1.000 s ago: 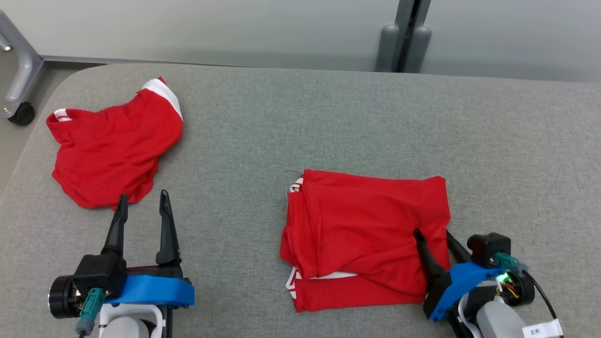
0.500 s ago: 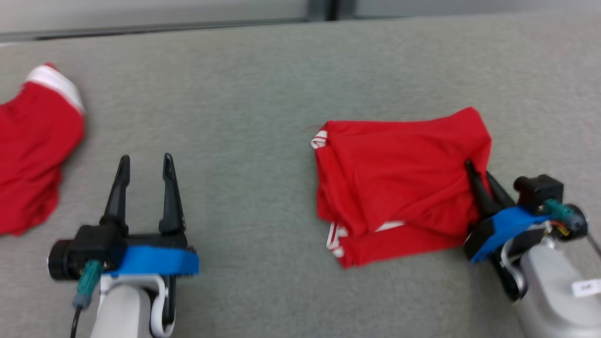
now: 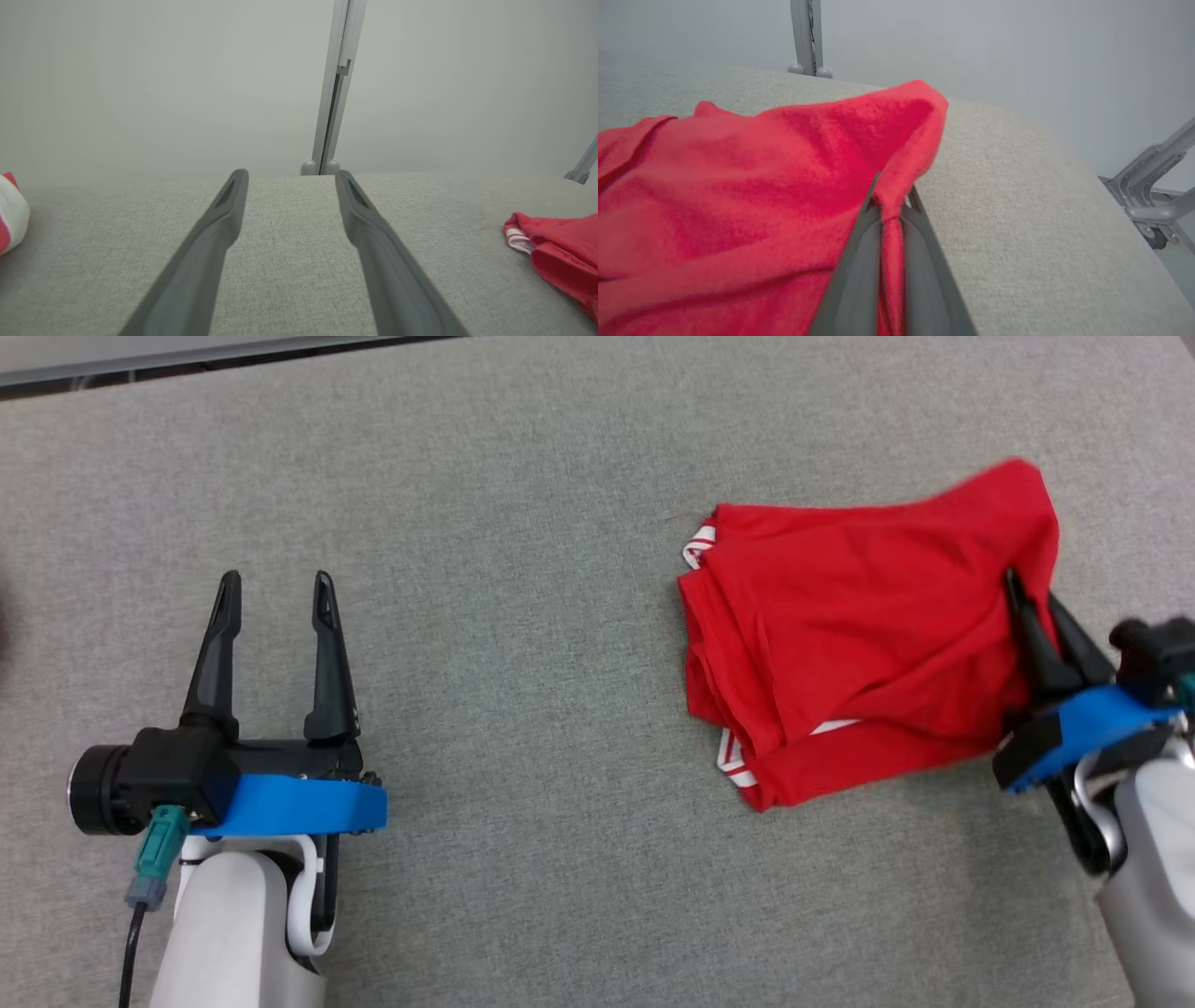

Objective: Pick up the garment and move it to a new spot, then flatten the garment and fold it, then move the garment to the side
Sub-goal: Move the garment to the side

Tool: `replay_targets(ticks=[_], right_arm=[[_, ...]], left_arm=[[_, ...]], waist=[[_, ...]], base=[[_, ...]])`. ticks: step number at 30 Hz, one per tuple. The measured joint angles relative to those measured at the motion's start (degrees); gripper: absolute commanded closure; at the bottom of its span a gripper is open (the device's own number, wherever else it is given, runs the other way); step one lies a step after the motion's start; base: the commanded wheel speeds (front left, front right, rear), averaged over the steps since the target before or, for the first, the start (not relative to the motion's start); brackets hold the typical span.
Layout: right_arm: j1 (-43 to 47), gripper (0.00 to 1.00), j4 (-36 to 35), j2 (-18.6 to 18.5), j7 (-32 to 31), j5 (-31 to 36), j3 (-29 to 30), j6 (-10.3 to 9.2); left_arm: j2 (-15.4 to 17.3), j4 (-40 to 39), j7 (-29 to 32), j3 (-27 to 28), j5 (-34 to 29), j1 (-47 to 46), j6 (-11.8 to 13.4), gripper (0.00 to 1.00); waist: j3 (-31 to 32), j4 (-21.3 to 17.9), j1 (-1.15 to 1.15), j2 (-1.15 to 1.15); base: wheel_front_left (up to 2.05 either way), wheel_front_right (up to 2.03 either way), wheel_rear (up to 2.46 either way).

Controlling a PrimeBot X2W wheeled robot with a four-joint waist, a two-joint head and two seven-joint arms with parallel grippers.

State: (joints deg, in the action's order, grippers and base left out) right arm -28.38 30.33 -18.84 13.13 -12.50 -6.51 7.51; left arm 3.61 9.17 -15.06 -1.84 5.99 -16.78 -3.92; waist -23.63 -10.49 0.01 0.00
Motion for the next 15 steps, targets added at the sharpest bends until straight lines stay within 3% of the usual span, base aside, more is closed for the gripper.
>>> replay_targets(ticks=[4, 15], right_arm=[[-4.89, 1.00, -1.58, -1.52, -1.02, 0.38, -1.79, 0.00], [-17.14, 1.00, 3.66, -13.04, -4.87, 1.96, -0.16, 0.01]], left_arm=[[0.16, -0.69, 0.00, 0.04, -0.22, -1.05, -0.12, 0.00], [0.31, -1.56, 0.00, -1.27, -0.94, -4.67, -0.75, 0.00]], waist=[[-1.62, -0.30, 0.00, 0.00], [-6.65, 2.27, 0.00, 0.00]], base=[[0.00, 0.00, 0.00], [0.00, 0.00, 0.00]])
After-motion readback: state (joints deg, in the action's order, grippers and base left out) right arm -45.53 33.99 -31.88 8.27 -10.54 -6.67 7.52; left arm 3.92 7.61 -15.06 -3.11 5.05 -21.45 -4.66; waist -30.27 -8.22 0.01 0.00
